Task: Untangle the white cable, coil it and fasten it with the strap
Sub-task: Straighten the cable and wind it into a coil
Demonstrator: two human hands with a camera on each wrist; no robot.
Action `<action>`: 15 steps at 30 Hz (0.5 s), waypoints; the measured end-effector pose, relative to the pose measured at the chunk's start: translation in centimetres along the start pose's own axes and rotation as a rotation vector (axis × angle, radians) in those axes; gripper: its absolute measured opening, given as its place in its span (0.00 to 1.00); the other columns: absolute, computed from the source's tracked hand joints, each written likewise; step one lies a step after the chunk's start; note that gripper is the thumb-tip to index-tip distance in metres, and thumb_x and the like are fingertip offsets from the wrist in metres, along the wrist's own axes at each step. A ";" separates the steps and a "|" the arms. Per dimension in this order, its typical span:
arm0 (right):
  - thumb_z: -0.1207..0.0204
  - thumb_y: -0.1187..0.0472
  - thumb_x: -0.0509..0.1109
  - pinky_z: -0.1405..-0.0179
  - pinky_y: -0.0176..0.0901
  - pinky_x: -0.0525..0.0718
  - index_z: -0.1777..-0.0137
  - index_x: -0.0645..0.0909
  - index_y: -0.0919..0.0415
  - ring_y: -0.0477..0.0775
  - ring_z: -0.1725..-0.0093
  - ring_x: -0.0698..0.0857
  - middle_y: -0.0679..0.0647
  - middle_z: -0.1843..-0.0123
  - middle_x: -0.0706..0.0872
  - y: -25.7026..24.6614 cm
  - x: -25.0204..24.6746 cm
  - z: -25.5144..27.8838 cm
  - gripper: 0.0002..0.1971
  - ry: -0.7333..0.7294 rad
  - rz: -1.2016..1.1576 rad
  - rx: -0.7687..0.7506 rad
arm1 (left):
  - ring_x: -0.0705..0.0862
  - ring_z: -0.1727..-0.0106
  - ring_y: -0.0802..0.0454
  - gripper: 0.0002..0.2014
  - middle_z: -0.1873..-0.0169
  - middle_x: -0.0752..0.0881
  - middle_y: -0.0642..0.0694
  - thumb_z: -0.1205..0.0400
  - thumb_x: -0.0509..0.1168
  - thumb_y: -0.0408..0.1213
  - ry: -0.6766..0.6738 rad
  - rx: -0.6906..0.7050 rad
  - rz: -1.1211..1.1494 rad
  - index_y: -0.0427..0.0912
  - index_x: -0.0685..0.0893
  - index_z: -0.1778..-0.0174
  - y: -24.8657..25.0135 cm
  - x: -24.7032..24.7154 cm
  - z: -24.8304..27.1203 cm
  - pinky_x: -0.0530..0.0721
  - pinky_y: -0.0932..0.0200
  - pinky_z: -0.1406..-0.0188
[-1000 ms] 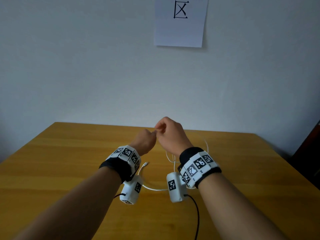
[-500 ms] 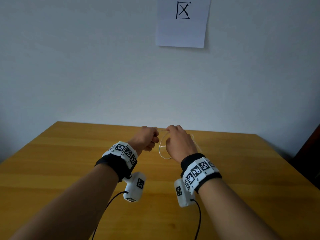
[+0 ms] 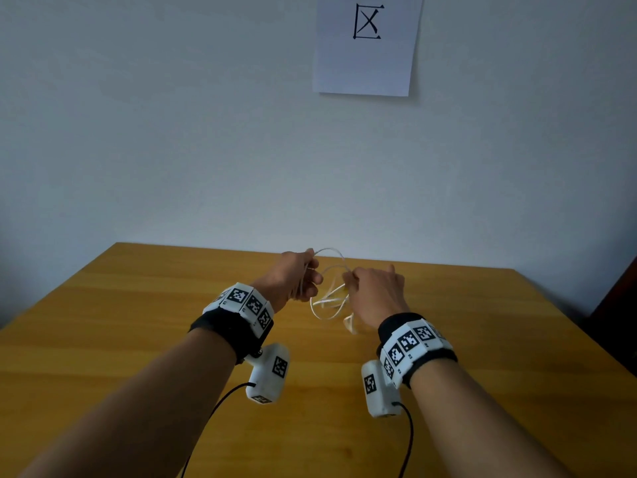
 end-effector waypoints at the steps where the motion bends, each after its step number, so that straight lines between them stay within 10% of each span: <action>1: 0.08 0.44 0.49 0.38 0.57 0.76 0.49 0.84 0.55 0.59 0.42 0.78 0.53 0.56 0.89 -0.3 -0.2 0.0 0.24 0.010 -0.039 -0.006 | 0.76 0.80 0.48 0.16 0.77 0.79 0.46 0.08 0.50 0.45 -0.013 0.001 0.018 0.39 0.75 0.56 -0.1 0.2 0.1 0.72 0.62 0.80; 7: 0.08 0.61 0.55 0.54 0.51 0.89 0.21 0.75 0.53 0.54 0.54 0.87 0.54 0.49 0.89 -2.0 -1.9 0.5 0.18 0.079 -0.483 -0.098 | 0.81 0.74 0.46 0.18 0.76 0.76 0.46 0.07 0.49 0.44 -0.095 -0.025 0.164 0.34 0.77 0.48 -0.1 1.1 0.5 0.81 0.57 0.77; 15: 0.08 0.57 0.57 0.50 0.54 0.89 0.26 0.80 0.45 0.60 0.47 0.90 0.53 0.40 0.91 -2.8 -1.0 1.0 0.16 -0.014 -0.180 -0.177 | 0.73 0.79 0.53 0.21 0.76 0.75 0.48 0.08 0.50 0.48 -0.158 -0.009 0.426 0.37 0.79 0.55 0.8 0.9 0.3 0.68 0.62 0.82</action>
Point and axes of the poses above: each hand's wrist, its own z-axis away from the middle knuckle, its own x-axis out of the palm, y = z × x, the point moved 8 cm from there along -z, towards the middle knuckle
